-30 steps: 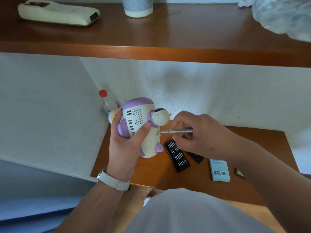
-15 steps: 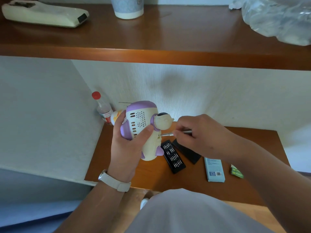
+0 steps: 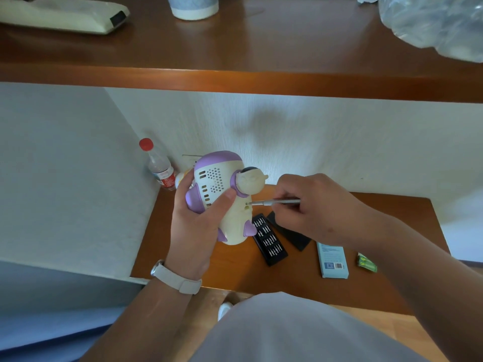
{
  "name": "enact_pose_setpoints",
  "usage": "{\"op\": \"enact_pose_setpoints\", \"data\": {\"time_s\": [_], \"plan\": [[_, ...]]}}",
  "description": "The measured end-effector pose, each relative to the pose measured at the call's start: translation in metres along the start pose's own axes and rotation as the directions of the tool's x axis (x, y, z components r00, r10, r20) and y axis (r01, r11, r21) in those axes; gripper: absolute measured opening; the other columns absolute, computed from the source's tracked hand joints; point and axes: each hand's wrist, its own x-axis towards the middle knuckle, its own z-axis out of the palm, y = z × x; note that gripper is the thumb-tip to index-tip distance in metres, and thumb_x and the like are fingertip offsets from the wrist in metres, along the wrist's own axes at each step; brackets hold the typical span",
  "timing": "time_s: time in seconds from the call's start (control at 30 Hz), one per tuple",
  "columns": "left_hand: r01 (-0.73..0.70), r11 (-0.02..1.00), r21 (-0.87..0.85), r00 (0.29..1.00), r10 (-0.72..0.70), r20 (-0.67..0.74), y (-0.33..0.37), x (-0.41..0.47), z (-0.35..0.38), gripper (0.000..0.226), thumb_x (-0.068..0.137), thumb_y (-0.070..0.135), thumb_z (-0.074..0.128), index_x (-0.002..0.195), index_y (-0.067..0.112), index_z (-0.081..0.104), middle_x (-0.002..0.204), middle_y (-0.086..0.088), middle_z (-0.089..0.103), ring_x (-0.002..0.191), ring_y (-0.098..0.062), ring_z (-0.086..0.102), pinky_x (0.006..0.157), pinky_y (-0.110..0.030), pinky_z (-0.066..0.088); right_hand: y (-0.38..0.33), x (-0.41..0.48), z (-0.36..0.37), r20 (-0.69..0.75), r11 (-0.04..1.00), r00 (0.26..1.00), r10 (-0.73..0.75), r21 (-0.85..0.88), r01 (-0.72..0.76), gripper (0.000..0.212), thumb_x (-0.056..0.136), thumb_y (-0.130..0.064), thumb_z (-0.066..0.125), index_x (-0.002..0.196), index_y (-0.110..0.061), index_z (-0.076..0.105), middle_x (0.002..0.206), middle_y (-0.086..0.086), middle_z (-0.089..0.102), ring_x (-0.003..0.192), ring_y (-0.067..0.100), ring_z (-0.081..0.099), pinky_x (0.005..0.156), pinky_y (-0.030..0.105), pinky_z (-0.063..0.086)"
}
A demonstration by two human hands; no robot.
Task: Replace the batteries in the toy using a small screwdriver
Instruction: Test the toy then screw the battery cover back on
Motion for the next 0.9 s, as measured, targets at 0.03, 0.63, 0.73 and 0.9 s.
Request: {"op": "enact_pose_setpoints", "data": {"time_s": [0.03,0.63,0.73,0.9], "plan": [[0.005,1.0,-0.006,1.0,-0.005,0.0,-0.001,0.001,-0.002,0.085,0.069,0.058,0.082,0.141,0.037,0.041,0.124,0.004,0.06,0.114,-0.023,0.063,0.081,-0.05,0.063,-0.001,0.001,0.001,0.004,1.0,1.0,0.01,0.002,-0.01,0.014,0.089,-0.037,0.053,0.085,-0.025,0.058,0.061,-0.004,0.059,0.054,0.019,0.056,0.048,0.021,0.041],[-0.039,0.998,0.056,0.999,0.038,0.02,-0.022,0.018,-0.026,0.086,0.066,0.064,0.076,0.14,0.036,0.041,0.125,0.003,0.061,0.115,-0.026,0.063,0.082,-0.05,0.063,-0.014,0.011,0.022,-0.037,0.999,0.999,-0.021,0.028,0.022,0.008,0.091,-0.026,0.059,0.085,-0.021,0.057,0.062,0.0,0.06,0.06,0.02,0.057,0.052,0.023,0.043],[-0.011,1.0,0.005,1.0,0.011,0.005,-0.029,0.022,-0.028,0.083,0.071,0.062,0.08,0.139,0.035,0.042,0.123,0.004,0.062,0.113,-0.022,0.064,0.082,-0.045,0.063,-0.013,0.01,0.027,-0.073,0.999,0.997,-0.024,0.047,0.028,0.009,0.092,-0.028,0.059,0.086,-0.021,0.058,0.061,-0.001,0.059,0.056,0.021,0.055,0.051,0.023,0.042],[0.065,0.998,0.021,0.997,-0.066,0.029,-0.048,0.036,-0.035,0.094,0.059,0.082,0.072,0.137,0.036,0.044,0.122,0.004,0.064,0.113,-0.023,0.065,0.085,-0.042,0.063,-0.008,0.006,0.035,-0.117,0.987,0.991,0.071,0.154,-0.052,0.009,0.09,-0.032,0.06,0.085,-0.025,0.061,0.064,-0.005,0.061,0.056,0.016,0.056,0.05,0.021,0.041]]}}
